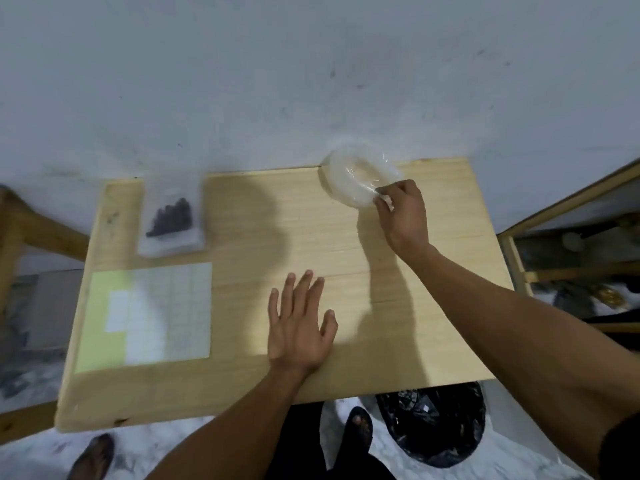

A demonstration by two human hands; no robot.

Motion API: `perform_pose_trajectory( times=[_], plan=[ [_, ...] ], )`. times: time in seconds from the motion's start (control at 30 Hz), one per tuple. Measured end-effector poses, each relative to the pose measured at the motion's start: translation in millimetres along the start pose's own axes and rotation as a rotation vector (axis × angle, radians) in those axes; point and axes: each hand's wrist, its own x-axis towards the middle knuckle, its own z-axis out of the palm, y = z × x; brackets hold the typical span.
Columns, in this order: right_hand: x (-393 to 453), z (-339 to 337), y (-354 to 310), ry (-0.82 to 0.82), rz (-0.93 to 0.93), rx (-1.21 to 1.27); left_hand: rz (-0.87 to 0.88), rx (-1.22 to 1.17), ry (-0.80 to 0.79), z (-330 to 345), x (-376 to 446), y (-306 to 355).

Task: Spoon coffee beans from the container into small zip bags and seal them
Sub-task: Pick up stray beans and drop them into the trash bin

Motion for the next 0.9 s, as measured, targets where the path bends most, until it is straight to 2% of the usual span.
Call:
perform_pose_trajectory(
  times=[0.17,0.3,0.5,0.6,0.77,0.9],
  plan=[
    [-43.3,-34.8,2.0,0.107,-0.210,0.009,-0.006,0.052,0.001,0.6,-1.4,1.7],
    [-100.7,-66.5,21.6,0.192,-0.213,0.007,0.019,0.067,0.017,1.5,-1.4,0.1],
    [-205.8,-118.5,77.3,0.234,-0.101,-0.092,0.040,0.095,0.039,10.0,-3.8,5.5],
    [-254.5,-140.5,105.9,0.228,-0.016,-0.118,-0.025,-0.032,-0.022,8.1,-3.0,38.9],
    [-334.7,-171.8,136.0,0.308,0.128,-0.111,0.297,-0.098,-0.129,36.6,-36.5,138.3],
    [-397.7,-179.1,161.6,0.359,0.296,-0.113,0.278,0.030,-0.196,64.9,-57.3,171.3]
  ],
)
